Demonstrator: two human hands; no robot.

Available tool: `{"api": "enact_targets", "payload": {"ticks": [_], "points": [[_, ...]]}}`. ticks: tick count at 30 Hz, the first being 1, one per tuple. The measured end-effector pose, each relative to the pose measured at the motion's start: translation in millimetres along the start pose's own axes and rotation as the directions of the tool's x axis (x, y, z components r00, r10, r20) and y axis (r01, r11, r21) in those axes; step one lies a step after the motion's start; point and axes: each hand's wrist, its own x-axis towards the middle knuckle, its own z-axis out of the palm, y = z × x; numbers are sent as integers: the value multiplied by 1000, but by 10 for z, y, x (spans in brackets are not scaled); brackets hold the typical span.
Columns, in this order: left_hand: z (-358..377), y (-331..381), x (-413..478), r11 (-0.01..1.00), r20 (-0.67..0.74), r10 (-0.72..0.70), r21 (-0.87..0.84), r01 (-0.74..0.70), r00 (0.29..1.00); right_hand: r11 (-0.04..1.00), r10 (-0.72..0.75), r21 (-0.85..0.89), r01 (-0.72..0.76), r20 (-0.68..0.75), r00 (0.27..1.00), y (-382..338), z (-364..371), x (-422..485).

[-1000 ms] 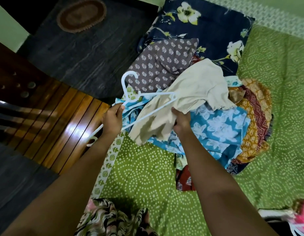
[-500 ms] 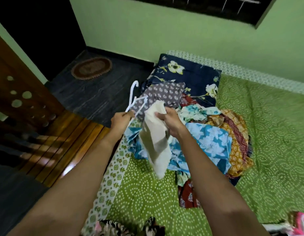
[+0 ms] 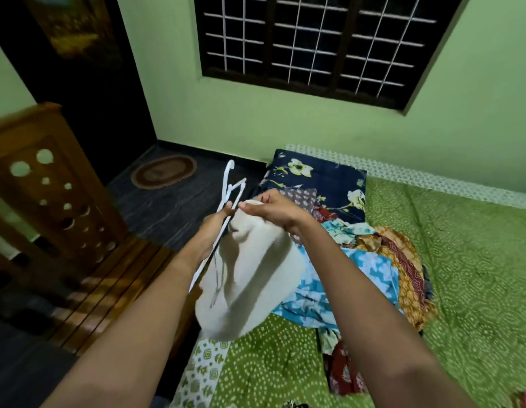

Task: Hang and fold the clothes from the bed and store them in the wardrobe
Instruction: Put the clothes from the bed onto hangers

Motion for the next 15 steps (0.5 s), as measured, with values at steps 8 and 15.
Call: {"api": "enact_targets", "payload": {"ticks": [8,15], "points": [[-14,257,-418,991,154,136,-41,-131,979,993,-104,-67,101,-41,994,-213,97,17],[-193,159,-140,934,-17,193,311,-178,981,960,-128,227,164,-163,978,-325,-238,-232]]}}
